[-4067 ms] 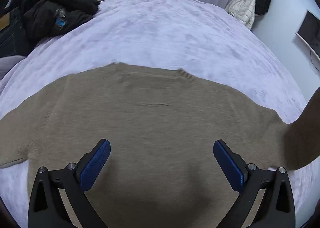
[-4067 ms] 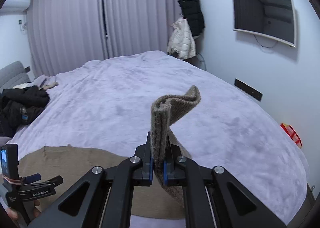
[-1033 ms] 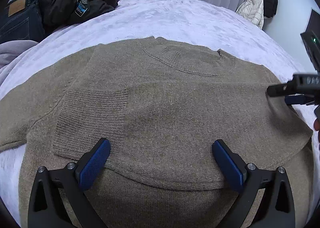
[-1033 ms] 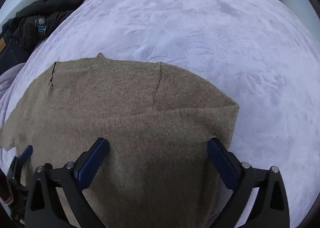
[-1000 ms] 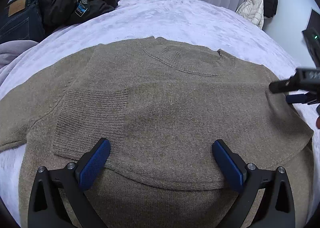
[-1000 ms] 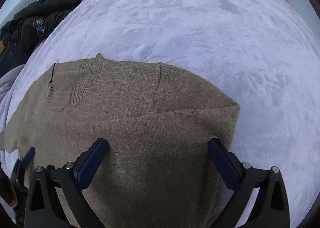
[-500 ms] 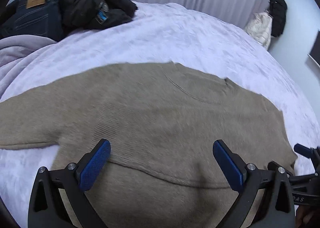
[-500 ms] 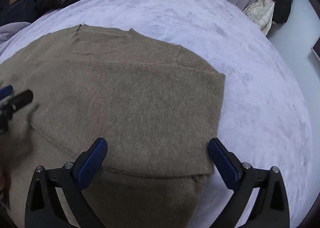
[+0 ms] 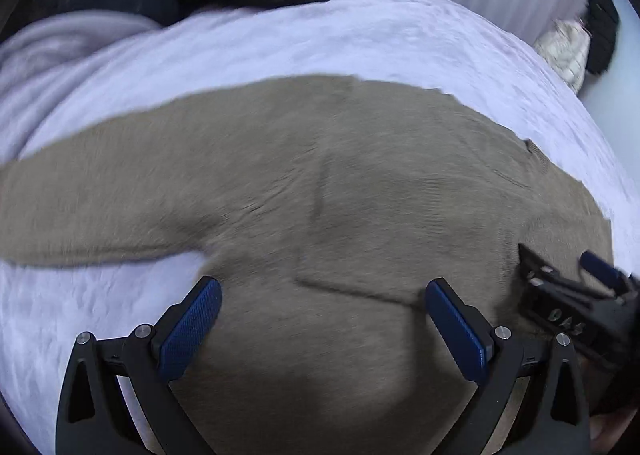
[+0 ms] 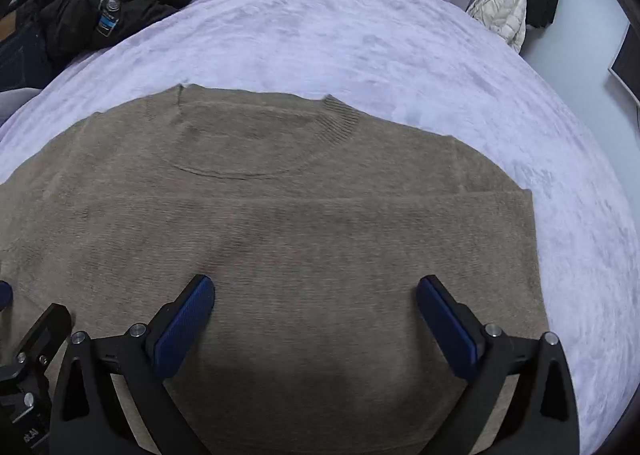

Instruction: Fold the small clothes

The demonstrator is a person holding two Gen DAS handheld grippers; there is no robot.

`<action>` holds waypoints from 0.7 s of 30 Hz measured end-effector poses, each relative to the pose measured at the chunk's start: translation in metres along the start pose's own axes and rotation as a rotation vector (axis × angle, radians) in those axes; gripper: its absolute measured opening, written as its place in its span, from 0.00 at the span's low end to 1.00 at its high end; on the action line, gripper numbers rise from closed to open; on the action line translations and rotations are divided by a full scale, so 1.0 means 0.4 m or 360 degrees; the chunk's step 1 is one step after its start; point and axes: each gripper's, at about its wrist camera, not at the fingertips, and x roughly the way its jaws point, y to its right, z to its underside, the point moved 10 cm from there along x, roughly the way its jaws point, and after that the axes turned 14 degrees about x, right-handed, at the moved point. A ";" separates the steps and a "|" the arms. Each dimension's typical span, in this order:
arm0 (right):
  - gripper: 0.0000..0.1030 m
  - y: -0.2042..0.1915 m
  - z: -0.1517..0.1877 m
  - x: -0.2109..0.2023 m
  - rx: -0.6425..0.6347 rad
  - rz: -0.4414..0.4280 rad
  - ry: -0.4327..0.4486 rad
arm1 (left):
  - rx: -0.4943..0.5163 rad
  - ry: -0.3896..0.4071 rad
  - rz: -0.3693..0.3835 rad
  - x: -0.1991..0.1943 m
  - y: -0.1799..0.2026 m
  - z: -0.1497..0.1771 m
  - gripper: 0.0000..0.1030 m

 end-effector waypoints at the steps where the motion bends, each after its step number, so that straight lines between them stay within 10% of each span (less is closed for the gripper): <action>1: 0.99 -0.022 0.012 0.002 -0.0026 0.0037 0.0000 | -0.0025 0.0013 0.0054 -0.011 -0.007 0.004 1.00; 4: 0.99 -0.073 0.008 -0.027 -0.0108 0.0146 0.0104 | -0.0071 0.0102 0.0018 -0.074 -0.051 0.005 1.00; 8: 0.99 -0.115 0.006 -0.083 0.0050 -0.0064 0.0144 | -0.0108 0.0119 0.0042 -0.102 -0.102 0.017 1.00; 11: 0.99 -0.223 0.076 -0.033 -0.0017 -0.0312 -0.0188 | -0.0129 0.0058 -0.0060 -0.102 -0.175 0.036 1.00; 21: 0.99 -0.310 0.129 -0.115 -0.0243 -0.0300 0.0074 | -0.1070 0.0169 -0.0322 -0.197 -0.763 0.210 1.00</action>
